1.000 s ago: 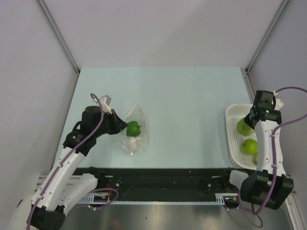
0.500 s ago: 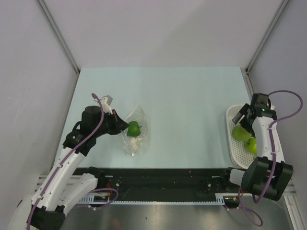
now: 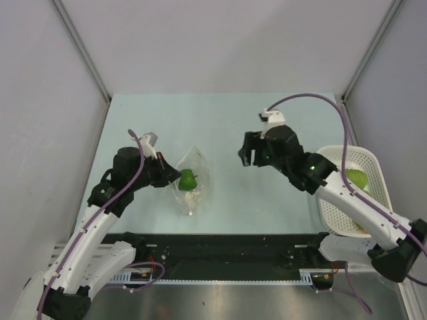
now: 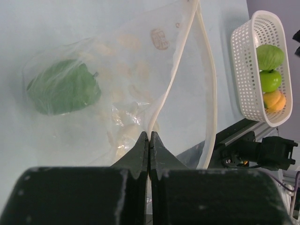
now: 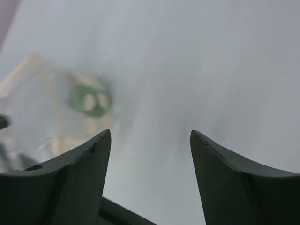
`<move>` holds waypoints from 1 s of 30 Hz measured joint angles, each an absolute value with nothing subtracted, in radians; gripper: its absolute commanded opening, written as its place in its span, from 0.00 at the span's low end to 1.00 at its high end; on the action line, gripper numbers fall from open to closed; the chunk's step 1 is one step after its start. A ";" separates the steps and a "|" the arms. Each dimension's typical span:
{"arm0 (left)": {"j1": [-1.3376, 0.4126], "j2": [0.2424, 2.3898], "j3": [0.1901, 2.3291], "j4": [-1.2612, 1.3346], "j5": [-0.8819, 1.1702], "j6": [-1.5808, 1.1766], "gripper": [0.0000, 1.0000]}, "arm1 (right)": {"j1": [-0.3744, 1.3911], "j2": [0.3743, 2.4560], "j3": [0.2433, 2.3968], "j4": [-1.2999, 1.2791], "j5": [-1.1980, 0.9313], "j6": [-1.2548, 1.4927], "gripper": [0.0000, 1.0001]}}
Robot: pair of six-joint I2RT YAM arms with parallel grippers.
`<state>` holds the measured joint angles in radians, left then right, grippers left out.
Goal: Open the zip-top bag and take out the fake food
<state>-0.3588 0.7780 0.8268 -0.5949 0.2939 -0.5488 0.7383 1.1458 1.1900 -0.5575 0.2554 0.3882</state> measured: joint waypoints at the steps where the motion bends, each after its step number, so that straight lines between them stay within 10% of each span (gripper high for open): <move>1: -0.359 0.778 0.827 -0.591 0.296 -0.550 0.00 | 0.785 1.164 1.199 -0.521 0.245 0.383 0.52; 13: -0.359 0.743 0.813 -0.552 0.323 -0.589 0.00 | 1.065 1.545 1.296 -0.202 0.091 0.312 0.30; 26: -0.360 0.723 0.721 -0.429 0.397 -0.699 0.00 | 1.047 1.787 1.365 -0.166 0.123 0.439 0.34; 30: -0.363 0.741 0.709 -0.394 0.421 -0.718 0.34 | 1.014 1.840 1.366 -0.156 0.118 0.505 0.38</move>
